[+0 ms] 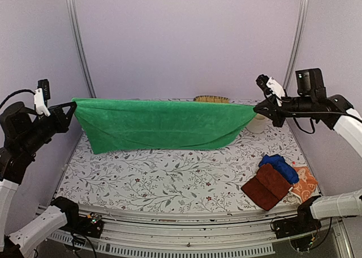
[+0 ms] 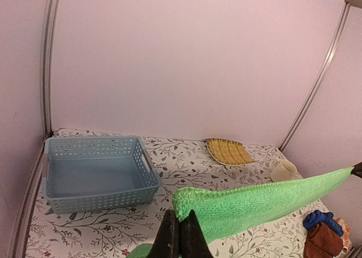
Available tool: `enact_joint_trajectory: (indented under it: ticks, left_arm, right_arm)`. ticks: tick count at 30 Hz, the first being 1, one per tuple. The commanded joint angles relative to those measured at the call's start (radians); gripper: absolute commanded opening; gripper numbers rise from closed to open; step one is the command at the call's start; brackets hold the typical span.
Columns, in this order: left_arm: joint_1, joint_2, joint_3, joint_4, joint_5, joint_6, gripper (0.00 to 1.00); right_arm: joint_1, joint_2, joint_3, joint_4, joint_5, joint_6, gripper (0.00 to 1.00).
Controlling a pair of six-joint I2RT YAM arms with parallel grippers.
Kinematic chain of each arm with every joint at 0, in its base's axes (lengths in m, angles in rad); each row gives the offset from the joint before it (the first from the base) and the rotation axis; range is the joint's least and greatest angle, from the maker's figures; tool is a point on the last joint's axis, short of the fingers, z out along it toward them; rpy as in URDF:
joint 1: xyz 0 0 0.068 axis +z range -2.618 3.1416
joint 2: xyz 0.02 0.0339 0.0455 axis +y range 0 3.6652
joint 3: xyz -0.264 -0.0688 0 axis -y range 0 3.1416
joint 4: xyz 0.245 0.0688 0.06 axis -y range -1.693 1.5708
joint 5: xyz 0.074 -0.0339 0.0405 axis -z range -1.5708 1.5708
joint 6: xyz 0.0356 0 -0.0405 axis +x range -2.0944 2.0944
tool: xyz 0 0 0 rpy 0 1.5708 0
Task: Roll the towels
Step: Put down the towel at the center of the board, then smooth out the towel at the center of the board.
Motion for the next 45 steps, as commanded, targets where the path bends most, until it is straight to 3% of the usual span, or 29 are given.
enact_joint_trajectory:
  ticks: [1,4,8,15,19,21,23,25,28,34,37,41,45]
  left_arm:
    - [-0.006,-0.097,-0.028,-0.090,0.064,0.007,0.00]
    - [-0.005,-0.095,-0.039,-0.116,0.068,-0.010,0.00]
    - [-0.006,0.007,-0.102,-0.108,0.009,-0.070,0.00]
    - [-0.001,0.412,-0.199,0.082,-0.126,-0.127,0.00]
    - [0.031,0.752,-0.096,0.085,-0.261,-0.135,0.00]
    - [0.054,0.861,-0.046,0.081,-0.289,-0.137,0.11]
    - [0.067,0.913,-0.013,0.090,-0.293,-0.144,0.29]
    - [0.069,0.917,0.002,0.097,-0.270,-0.142,0.38]
    - [0.063,0.878,-0.002,0.083,-0.246,-0.146,0.45]
    - [0.049,0.762,-0.054,-0.011,-0.141,-0.154,0.46]
    - [0.029,0.726,-0.084,-0.084,-0.017,-0.157,0.36]
    - [-0.058,0.690,-0.117,-0.210,0.102,-0.172,0.01]
    - [-0.150,0.677,-0.140,-0.320,0.162,-0.203,0.00]
  right_arm:
    - [-0.015,-0.216,-0.101,0.007,-0.064,-0.045,0.02]
    - [-0.021,-0.220,-0.118,-0.004,-0.048,-0.060,0.02]
    - [-0.021,-0.090,-0.129,0.049,-0.010,-0.076,0.02]
    - [-0.023,0.409,-0.023,0.235,0.078,-0.112,0.02]
    - [-0.026,0.792,0.243,0.260,0.176,-0.084,0.05]
    - [-0.026,0.940,0.416,0.228,0.240,-0.056,0.20]
    - [-0.028,1.027,0.551,0.194,0.273,-0.021,0.30]
    - [-0.028,1.040,0.622,0.158,0.254,0.009,0.39]
    - [-0.029,0.979,0.583,0.144,0.206,0.038,0.47]
    - [-0.027,0.720,0.260,0.133,0.082,0.014,0.48]
    - [-0.028,0.599,0.134,0.072,0.001,-0.016,0.47]
    - [-0.027,0.497,0.010,-0.026,-0.051,-0.050,0.40]
    - [-0.026,0.463,-0.090,-0.072,-0.036,-0.066,0.29]
